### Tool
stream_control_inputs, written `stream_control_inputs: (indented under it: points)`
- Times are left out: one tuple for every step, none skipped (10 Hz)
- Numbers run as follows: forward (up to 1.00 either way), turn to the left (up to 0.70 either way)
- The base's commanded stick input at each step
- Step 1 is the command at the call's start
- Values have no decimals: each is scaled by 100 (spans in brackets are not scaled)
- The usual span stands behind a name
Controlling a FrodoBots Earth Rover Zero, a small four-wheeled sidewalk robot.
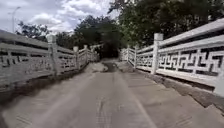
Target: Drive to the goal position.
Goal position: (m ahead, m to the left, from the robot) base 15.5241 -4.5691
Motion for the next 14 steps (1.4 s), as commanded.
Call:
stream_control_inputs:
  points:
    - [70,0]
    - [70,0]
    - [70,0]
    - [70,0]
    - [70,0]
    - [70,0]
    - [70,0]
    - [70,0]
    - [70,0]
    - [70,0]
    - [70,0]
    - [70,0]
    - [70,0]
    - [70,0]
